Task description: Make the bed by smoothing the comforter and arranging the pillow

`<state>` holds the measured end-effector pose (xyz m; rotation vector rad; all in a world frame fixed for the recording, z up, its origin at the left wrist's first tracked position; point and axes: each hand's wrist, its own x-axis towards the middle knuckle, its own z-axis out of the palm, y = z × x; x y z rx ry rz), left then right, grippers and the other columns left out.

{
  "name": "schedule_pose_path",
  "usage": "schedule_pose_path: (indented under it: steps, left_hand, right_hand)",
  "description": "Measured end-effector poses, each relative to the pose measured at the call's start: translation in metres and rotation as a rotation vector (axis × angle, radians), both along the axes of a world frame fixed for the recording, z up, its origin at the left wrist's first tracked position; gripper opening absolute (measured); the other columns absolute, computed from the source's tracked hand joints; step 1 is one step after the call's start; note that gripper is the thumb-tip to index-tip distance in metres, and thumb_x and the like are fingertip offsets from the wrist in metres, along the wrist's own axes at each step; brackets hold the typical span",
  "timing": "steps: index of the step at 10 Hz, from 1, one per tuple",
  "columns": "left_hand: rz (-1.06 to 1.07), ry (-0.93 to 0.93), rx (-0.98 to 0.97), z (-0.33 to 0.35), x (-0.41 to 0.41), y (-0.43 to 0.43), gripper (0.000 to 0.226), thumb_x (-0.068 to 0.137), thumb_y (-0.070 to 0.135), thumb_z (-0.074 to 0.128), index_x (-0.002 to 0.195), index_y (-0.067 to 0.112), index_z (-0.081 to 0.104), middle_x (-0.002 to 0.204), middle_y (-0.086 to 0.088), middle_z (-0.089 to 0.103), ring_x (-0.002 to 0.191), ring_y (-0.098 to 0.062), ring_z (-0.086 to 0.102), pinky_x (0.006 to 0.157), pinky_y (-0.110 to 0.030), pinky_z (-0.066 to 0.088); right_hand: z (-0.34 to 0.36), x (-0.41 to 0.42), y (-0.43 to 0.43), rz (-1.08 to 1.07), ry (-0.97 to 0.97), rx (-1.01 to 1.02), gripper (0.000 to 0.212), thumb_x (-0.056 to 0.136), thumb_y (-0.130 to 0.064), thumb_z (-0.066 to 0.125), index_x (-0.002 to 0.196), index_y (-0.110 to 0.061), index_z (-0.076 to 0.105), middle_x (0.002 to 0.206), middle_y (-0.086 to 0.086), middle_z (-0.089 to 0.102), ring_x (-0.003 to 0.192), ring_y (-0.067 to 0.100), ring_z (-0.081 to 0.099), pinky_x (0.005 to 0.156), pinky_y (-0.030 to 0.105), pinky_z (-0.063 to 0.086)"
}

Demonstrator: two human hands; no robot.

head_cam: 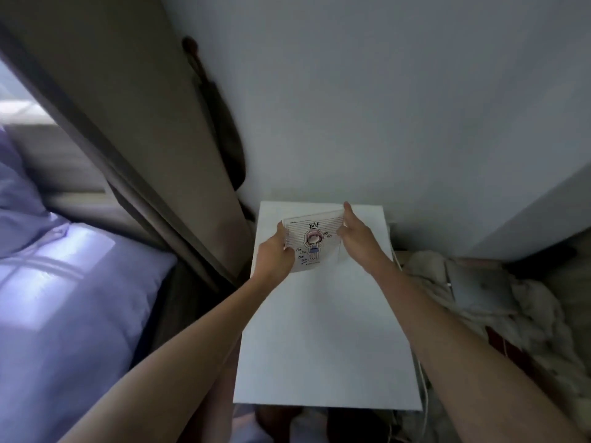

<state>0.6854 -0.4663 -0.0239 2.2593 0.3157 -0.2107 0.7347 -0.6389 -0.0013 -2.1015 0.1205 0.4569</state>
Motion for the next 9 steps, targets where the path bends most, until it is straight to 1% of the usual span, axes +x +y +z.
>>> schedule_pose_path:
  steps: [1,2,3,4,5,6,7,8,9]
  left_hand:
    - [-0.016,0.054,-0.028,-0.02,-0.003,-0.001,0.06,0.08,0.002,0.034,0.136,0.027,0.036,0.106,-0.003,0.064,0.091,-0.026,0.057,0.058,-0.021,0.041]
    - [-0.014,0.105,-0.073,-0.039,-0.012,-0.004,0.063,0.081,0.002,0.035,0.137,0.031,0.033,0.106,0.0,0.064,0.091,-0.025,0.059,0.056,-0.015,0.043]
    - [0.0,0.125,-0.111,-0.044,-0.019,-0.007,0.067,0.079,0.0,0.033,0.138,0.033,0.033,0.107,-0.001,0.065,0.086,-0.025,0.059,0.057,-0.019,0.044]
    - [-0.006,0.137,-0.109,-0.048,-0.025,-0.009,0.069,0.078,0.0,0.034,0.138,0.035,0.032,0.109,-0.002,0.066,0.086,-0.024,0.059,0.06,-0.024,0.046]
    - [-0.019,0.137,-0.105,-0.051,-0.027,-0.01,0.071,0.078,0.001,0.034,0.139,0.037,0.029,0.113,-0.002,0.067,0.092,-0.027,0.06,0.068,-0.027,0.049]
    - [-0.028,0.141,-0.108,-0.05,-0.027,-0.01,0.072,0.079,0.002,0.034,0.141,0.038,0.026,0.118,-0.005,0.066,0.097,-0.029,0.062,0.072,-0.029,0.051]
    - [-0.019,0.149,-0.12,-0.052,-0.028,-0.013,0.071,0.082,0.002,0.035,0.143,0.037,0.026,0.125,-0.006,0.063,0.099,-0.025,0.061,0.066,-0.025,0.049]
    - [-0.002,0.182,-0.099,-0.05,-0.032,-0.007,0.071,0.088,0.005,0.037,0.151,0.027,0.014,0.132,-0.014,0.056,0.095,-0.016,0.061,0.068,-0.023,0.046]
    - [0.007,0.185,-0.022,-0.042,-0.028,0.004,0.072,0.09,0.004,0.038,0.153,0.02,0.009,0.134,-0.016,0.051,0.1,-0.018,0.06,0.085,-0.031,0.049]
  right_hand:
    - [-0.026,-0.004,-0.004,-0.003,0.039,0.04,0.064,0.096,-0.009,0.034,0.153,-0.029,0.011,0.153,0.003,0.036,0.132,0.025,0.043,0.095,0.029,0.039]
    - [-0.05,-0.008,-0.006,0.019,0.048,0.058,0.065,0.095,-0.006,0.037,0.152,-0.03,0.014,0.146,0.0,0.043,0.131,0.032,0.044,0.105,0.04,0.038]
    - [-0.059,-0.01,-0.008,0.022,0.07,0.078,0.067,0.094,-0.004,0.038,0.151,-0.031,0.015,0.138,-0.009,0.043,0.131,0.032,0.044,0.107,0.042,0.037]
    - [-0.068,-0.011,-0.012,0.049,0.095,0.076,0.068,0.094,-0.004,0.038,0.151,-0.031,0.014,0.132,-0.01,0.041,0.131,0.034,0.043,0.108,0.043,0.035]
    - [-0.07,-0.009,-0.013,0.062,0.104,0.078,0.069,0.093,-0.005,0.038,0.152,-0.031,0.011,0.13,-0.014,0.036,0.131,0.036,0.043,0.109,0.044,0.034]
    - [-0.066,-0.007,-0.011,0.096,0.12,0.063,0.072,0.091,-0.01,0.041,0.152,-0.031,0.009,0.14,-0.014,0.036,0.124,0.029,0.048,0.104,0.039,0.037]
    - [-0.061,-0.004,-0.008,0.056,0.133,0.082,0.07,0.083,-0.018,0.043,0.148,-0.029,0.022,0.141,-0.002,0.045,0.112,0.023,0.052,0.093,0.034,0.04]
    - [-0.05,-0.002,-0.005,-0.04,0.068,0.079,0.056,0.085,-0.016,0.04,0.14,-0.025,0.035,0.129,0.013,0.054,0.112,0.033,0.054,0.089,0.037,0.044]
    - [-0.038,-0.002,-0.005,-0.072,0.036,0.008,0.058,0.094,-0.011,0.036,0.15,-0.022,0.026,0.146,0.009,0.044,0.124,0.029,0.049,0.094,0.03,0.038]
